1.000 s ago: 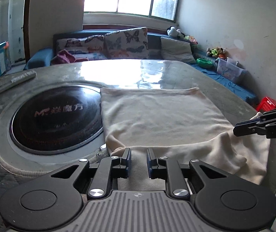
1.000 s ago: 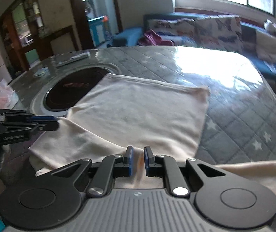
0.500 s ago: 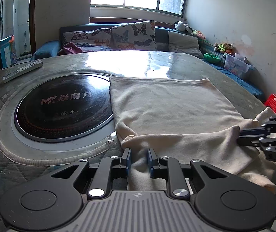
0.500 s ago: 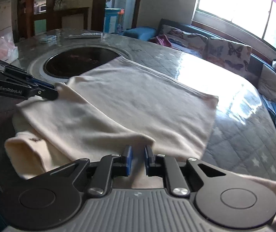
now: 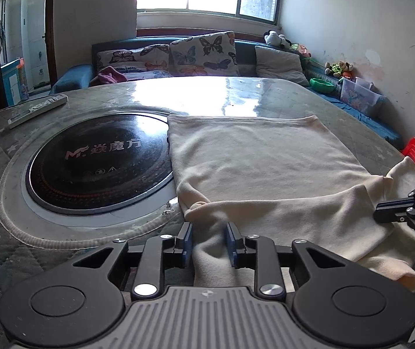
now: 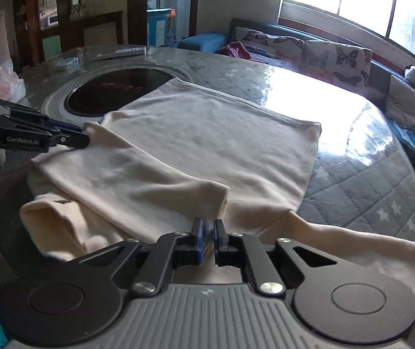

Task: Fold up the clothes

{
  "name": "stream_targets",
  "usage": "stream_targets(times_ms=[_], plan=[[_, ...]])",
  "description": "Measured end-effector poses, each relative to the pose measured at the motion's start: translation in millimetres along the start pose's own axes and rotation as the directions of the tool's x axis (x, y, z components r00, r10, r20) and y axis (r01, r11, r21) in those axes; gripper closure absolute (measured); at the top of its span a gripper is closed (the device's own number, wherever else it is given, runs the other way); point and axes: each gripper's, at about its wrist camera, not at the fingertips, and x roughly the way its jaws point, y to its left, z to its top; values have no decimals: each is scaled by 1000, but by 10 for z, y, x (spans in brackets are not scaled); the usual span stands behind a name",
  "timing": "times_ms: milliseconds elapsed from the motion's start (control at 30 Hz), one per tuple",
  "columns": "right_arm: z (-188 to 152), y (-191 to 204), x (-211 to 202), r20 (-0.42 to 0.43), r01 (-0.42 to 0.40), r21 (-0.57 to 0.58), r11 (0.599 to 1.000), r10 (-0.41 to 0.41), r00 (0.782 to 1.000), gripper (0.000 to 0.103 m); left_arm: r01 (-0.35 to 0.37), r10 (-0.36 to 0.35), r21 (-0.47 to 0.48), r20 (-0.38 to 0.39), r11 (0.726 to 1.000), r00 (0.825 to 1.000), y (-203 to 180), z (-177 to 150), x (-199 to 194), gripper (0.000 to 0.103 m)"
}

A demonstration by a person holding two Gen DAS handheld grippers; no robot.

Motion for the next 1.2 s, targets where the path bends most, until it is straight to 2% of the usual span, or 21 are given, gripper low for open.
stream_targets(times_ms=[167,300,433,600,767,833,933,1033,1100,1200], plan=[[105,27,-60,76,-27,11,1000,26,997,93,6,-6,15,18,1000,1000,-73,42,-66,75],[197,146,91,113,-57,-44,997,62,992,93,25,-26,37,35,999,999,-167,91,-105,73],[162,169,205,88,-35,-63,997,40,995,93,35,-37,55,38,998,999,-231,115,-108,73],[-4,91,118,64,8,-55,998,-4,998,92,41,-43,70,25,997,999,-288,122,-63,73],[-118,30,15,68,2,-31,1000,0,998,88,82,-84,93,10,992,996,-460,132,-7,73],[-135,-22,-52,81,-11,12,1000,10,997,88,105,-107,109,9,988,994,-551,146,4,73],[-201,-212,-224,111,24,97,995,-34,993,88,137,-138,130,4,982,990,-680,167,25,72],[-299,-477,-348,114,89,186,978,-111,987,86,164,-165,152,-1,975,986,-803,181,48,69],[-376,-656,-398,101,141,236,961,-169,980,85,184,-186,166,-5,969,983,-895,188,61,69],[-550,-1010,-463,65,244,336,910,-281,957,81,208,-210,183,-8,961,978,-1030,193,69,64]])
